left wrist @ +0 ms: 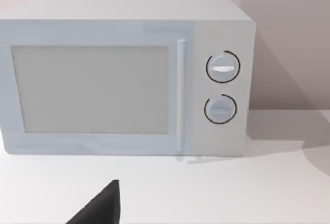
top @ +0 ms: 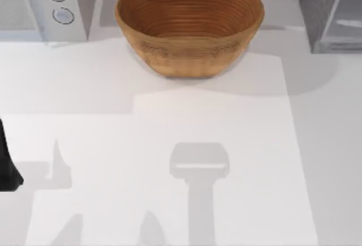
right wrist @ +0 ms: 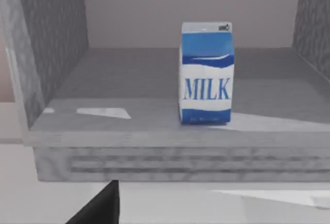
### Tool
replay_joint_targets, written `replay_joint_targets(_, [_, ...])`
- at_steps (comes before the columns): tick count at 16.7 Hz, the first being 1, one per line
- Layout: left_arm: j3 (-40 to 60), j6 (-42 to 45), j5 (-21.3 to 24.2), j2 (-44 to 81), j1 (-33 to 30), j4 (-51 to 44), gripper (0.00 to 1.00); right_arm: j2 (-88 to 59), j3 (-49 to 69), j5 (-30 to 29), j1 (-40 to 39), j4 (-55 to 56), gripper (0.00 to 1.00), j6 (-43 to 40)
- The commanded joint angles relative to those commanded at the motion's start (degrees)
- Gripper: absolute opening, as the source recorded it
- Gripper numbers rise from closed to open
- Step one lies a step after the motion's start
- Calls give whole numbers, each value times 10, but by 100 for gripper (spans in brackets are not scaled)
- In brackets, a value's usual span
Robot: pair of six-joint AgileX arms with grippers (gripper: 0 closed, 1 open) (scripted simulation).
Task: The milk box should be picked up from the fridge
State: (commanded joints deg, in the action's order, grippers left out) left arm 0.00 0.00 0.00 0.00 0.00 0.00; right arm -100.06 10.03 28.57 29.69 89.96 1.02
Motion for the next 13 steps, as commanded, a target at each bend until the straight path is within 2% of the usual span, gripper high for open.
replay_joint_targets(9, [0,0,0,0,0,0,100,-33,11,4,4,25,100,-1])
replay_joint_targets(13, [0,0,0,0,0,0,100,-101,98,-30,-24,3,100,-8])
